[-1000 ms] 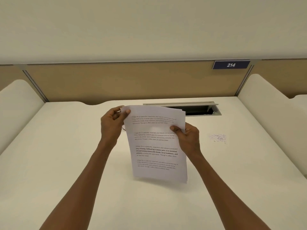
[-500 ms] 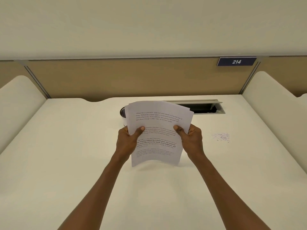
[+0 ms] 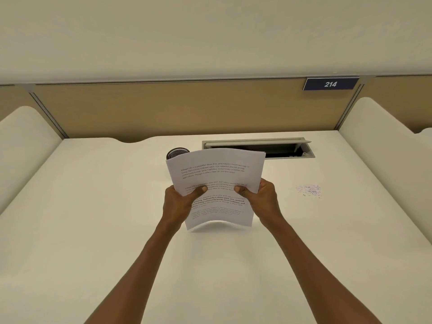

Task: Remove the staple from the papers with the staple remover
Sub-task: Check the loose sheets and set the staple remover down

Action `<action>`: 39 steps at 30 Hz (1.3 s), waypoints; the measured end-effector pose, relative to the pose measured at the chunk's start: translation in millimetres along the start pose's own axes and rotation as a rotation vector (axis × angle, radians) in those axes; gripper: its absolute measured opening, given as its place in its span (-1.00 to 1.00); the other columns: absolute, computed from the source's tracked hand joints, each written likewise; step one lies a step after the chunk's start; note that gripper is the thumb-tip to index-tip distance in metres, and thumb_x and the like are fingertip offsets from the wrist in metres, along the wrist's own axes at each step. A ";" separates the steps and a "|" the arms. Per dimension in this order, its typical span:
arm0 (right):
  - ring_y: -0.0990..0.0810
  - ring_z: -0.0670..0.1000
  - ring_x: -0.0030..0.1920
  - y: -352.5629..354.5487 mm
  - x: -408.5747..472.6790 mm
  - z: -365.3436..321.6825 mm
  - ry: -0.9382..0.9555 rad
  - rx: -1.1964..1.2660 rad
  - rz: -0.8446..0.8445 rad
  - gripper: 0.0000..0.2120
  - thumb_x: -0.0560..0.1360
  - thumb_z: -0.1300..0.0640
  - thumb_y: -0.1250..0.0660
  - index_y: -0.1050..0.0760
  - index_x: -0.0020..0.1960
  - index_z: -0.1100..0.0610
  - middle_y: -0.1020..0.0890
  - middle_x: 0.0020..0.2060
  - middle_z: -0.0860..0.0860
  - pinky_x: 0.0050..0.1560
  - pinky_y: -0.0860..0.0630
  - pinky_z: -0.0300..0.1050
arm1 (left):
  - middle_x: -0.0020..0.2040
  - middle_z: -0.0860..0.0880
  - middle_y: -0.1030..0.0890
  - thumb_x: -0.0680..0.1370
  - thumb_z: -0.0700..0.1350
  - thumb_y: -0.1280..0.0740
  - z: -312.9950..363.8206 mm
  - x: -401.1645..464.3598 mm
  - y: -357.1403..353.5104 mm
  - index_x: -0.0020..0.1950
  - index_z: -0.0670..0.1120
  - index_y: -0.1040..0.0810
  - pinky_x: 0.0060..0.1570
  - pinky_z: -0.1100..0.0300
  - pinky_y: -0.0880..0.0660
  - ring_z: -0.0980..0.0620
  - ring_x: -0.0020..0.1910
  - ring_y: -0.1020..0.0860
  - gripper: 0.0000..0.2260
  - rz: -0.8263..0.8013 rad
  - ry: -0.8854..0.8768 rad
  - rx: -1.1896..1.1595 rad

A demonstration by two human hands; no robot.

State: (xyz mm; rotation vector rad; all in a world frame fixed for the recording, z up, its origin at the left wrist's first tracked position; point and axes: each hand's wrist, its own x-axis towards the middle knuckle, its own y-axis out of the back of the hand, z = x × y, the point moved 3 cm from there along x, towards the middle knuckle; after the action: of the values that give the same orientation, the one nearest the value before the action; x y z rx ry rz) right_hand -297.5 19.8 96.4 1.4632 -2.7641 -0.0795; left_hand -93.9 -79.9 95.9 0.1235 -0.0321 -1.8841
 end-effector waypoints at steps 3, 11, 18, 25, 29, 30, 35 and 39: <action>-0.69 -0.03 -0.13 4.4 3.8 -3.3 0.014 -0.004 -0.017 -0.76 0.39 0.16 -0.53 -0.61 0.03 0.02 -0.71 -0.08 -0.08 -0.20 -0.60 -0.25 | -0.02 0.07 -0.74 0.35 -0.05 -0.61 6.1 2.2 1.5 0.05 0.07 -0.67 0.01 -0.05 -0.64 0.02 -0.05 -0.70 -0.69 -0.003 -0.028 -0.001; -0.67 0.06 -0.01 0.1 -2.7 24.6 -0.034 -0.003 -0.076 -0.69 0.35 0.29 -0.55 -0.62 0.03 0.05 -0.71 -0.05 -0.04 -0.11 -0.61 -0.24 | -0.01 0.10 -0.74 0.44 -0.09 -0.57 -23.0 -6.9 2.1 0.08 0.08 -0.66 -0.01 0.01 -0.62 0.04 -0.01 -0.70 -0.75 -0.025 0.013 0.034; -0.54 -0.01 0.13 15.9 4.4 26.8 -0.099 -0.095 0.066 -0.28 0.30 0.01 -0.60 -0.35 0.37 0.01 -0.54 0.16 -0.06 0.02 -0.56 -0.21 | 0.12 0.00 -0.71 0.53 -0.23 -0.45 -3.4 -3.0 1.1 0.23 -0.06 -0.60 0.16 -0.02 -0.60 0.00 0.10 -0.68 -0.72 0.038 0.014 -0.268; -0.61 0.13 0.19 2.8 -5.9 29.8 -0.256 0.581 0.091 -0.28 0.32 0.22 -0.55 -0.32 0.40 0.12 -0.61 0.21 0.10 0.17 -0.55 0.10 | 0.09 -0.01 -0.73 0.53 -0.27 -0.43 0.7 -5.2 -28.2 0.18 -0.04 -0.61 0.27 -0.08 -0.52 -0.02 0.13 -0.68 -0.74 0.110 0.206 -0.698; -0.66 0.15 0.12 -8.0 -8.3 14.2 -0.178 0.631 0.002 -0.62 0.43 0.39 -0.41 -0.53 0.21 0.17 -0.67 0.11 0.13 0.13 -0.57 0.10 | -0.11 -0.11 -0.75 0.50 -0.22 -0.48 -2.7 -9.2 -37.8 0.01 -0.21 -0.62 0.19 -0.10 -0.57 -0.07 -0.06 -0.72 -0.87 0.135 0.401 -0.739; -0.67 0.14 0.08 -7.0 -6.3 11.8 -0.167 0.597 0.028 -0.66 0.42 0.41 -0.41 -0.56 0.15 0.15 -0.69 0.08 0.12 0.11 -0.58 0.08 | -0.09 -0.13 -0.74 0.49 -0.25 -0.48 -4.9 -8.4 -37.6 0.00 -0.23 -0.62 0.17 -0.09 -0.59 -0.08 -0.06 -0.72 -0.87 0.137 0.414 -0.754; -0.69 0.14 0.01 14.0 3.4 8.6 -0.138 0.397 0.075 -0.72 0.41 0.38 -0.44 -0.61 0.04 0.09 -0.72 -0.01 0.07 0.06 -0.60 0.09 | 0.17 -0.16 -0.69 0.46 -0.26 -0.51 -15.0 10.8 -1.8 0.27 -0.21 -0.59 0.08 -0.09 -0.63 -0.11 0.13 -0.68 -0.62 0.257 0.337 -0.787; -0.68 0.20 0.02 36.6 8.2 6.4 -0.172 0.345 -0.008 -0.70 0.40 0.38 -0.45 -0.59 0.10 0.18 -0.71 0.01 0.13 0.03 -0.62 0.08 | 0.27 -0.13 -0.63 0.39 0.11 -0.57 -11.7 29.0 57.2 0.43 -0.23 -0.43 0.02 0.06 -0.57 -0.03 0.11 -0.67 -0.26 0.241 0.212 -0.409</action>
State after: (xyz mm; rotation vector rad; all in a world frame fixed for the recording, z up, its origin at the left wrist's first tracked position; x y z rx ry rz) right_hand -332.5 33.9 91.8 1.6058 -3.0287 0.3020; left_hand -47.4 -124.8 87.1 0.0347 0.4615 -1.5930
